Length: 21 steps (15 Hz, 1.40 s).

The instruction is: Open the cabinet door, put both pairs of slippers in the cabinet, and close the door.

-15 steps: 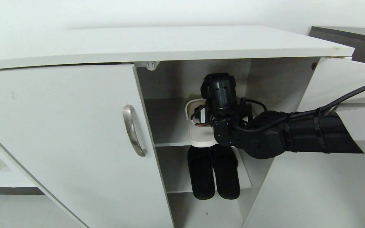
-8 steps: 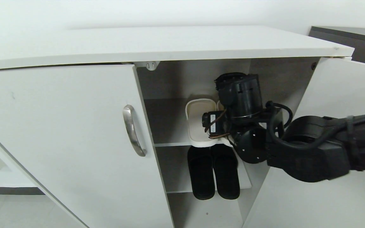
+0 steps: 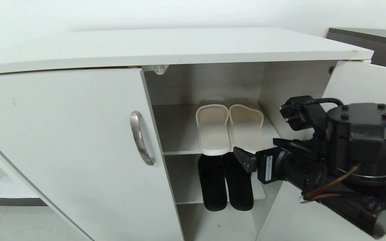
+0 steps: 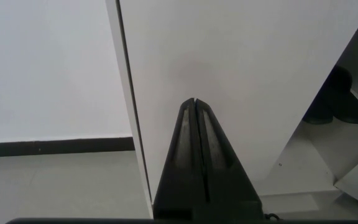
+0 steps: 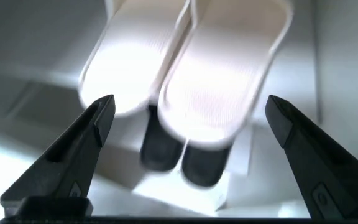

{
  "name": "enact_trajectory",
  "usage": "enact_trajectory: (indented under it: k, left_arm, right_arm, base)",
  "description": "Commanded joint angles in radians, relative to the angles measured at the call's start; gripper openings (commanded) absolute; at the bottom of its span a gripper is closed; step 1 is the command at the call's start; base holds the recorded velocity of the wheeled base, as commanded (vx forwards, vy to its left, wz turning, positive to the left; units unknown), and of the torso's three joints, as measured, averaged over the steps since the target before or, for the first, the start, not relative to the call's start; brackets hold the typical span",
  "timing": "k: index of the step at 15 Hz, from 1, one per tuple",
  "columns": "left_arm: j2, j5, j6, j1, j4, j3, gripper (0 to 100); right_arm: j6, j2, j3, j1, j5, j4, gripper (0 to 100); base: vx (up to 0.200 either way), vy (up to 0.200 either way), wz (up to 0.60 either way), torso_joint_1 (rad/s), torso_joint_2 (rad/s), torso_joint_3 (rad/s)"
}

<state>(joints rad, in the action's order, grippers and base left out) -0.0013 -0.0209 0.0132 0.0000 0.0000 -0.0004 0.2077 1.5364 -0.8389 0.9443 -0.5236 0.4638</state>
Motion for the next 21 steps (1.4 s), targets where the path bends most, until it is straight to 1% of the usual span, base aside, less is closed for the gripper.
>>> enact_trajectory:
  k: [1,3,4,7,16,21]
  left_arm:
    - [0.001,-0.001,0.001,0.0,0.0,-0.001,0]
    - [0.001,-0.001,-0.001,0.0,0.0,0.0,0]
    - [0.001,-0.001,-0.001,0.0,0.0,0.0,0]
    - [0.001,-0.001,-0.001,0.0,0.0,0.0,0]
    - [0.001,-0.001,-0.001,0.0,0.0,0.0,0]
    - [0.001,-0.001,-0.001,0.0,0.0,0.0,0]
  right_arm:
    - [-0.002,-0.064,0.123,0.018,0.042,0.076,100]
    - [0.001,-0.044,0.162,0.03,0.045,0.125,100]
    - [0.001,-0.028,0.169,0.03,0.051,0.141,0]
    - [-0.001,0.005,0.162,0.03,0.053,0.17,0]
    - [0.001,0.03,0.175,0.064,0.045,0.174,0]
    - [0.001,0.053,0.185,0.068,0.043,0.176,0]
  base:
    - [0.0,0.0,0.0,0.0,0.0,0.0]
    - [0.0,0.0,0.0,0.0,0.0,0.0]
    - [0.0,0.0,0.0,0.0,0.0,0.0]
    - [0.0,0.0,0.0,0.0,0.0,0.0]
    - [0.0,0.0,0.0,0.0,0.0,0.0]
    - [-0.2,0.0,0.0,0.002,0.0,0.001]
